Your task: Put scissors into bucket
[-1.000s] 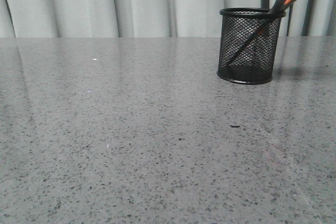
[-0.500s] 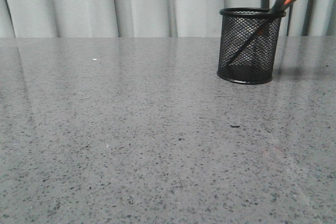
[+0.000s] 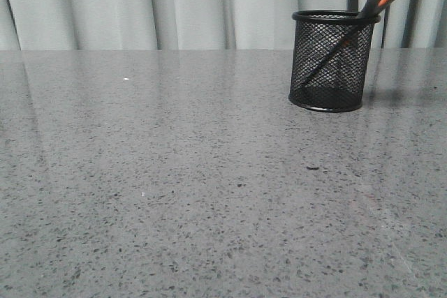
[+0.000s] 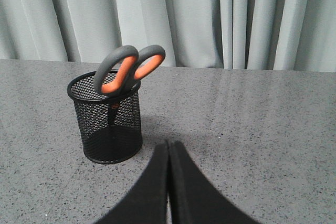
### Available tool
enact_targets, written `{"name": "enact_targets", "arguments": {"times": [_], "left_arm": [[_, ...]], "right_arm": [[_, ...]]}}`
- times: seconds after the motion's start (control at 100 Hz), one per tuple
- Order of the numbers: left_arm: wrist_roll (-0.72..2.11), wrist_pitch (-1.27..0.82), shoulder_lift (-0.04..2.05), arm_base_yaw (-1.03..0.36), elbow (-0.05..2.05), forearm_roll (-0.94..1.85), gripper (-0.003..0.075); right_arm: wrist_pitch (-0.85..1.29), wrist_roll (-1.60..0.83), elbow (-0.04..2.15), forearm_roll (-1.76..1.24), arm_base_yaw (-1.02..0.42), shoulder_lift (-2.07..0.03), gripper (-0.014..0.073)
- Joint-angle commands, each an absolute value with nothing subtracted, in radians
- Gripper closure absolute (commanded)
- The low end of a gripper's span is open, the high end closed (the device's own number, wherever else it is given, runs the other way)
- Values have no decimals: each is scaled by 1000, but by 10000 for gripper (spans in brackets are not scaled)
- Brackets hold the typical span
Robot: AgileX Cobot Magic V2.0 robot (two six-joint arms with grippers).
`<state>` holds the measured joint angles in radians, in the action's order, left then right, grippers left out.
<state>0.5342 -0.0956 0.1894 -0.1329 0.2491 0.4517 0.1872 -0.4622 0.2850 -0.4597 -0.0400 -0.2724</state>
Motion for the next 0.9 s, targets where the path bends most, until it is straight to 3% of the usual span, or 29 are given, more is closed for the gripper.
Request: {"name": "enact_targets", "arguments": {"times": [0.0, 0.19, 0.38, 0.57, 0.89], "left_arm": [[524, -25, 197, -130, 276, 465, 741], [478, -20, 173, -130, 244, 355, 741], [-19, 44, 81, -128, 101, -11, 741], [-24, 42, -10, -128, -15, -6, 741], [-24, 0, -31, -126, -16, 21, 741]], "right_arm": [[109, -472, 309, -460, -35, -277, 664], [109, -472, 309, -460, -35, -277, 664], [109, -472, 309, -460, -35, -277, 664], [109, -472, 309, -460, -35, -277, 664], [109, -472, 309, -460, -35, -279, 664]]}}
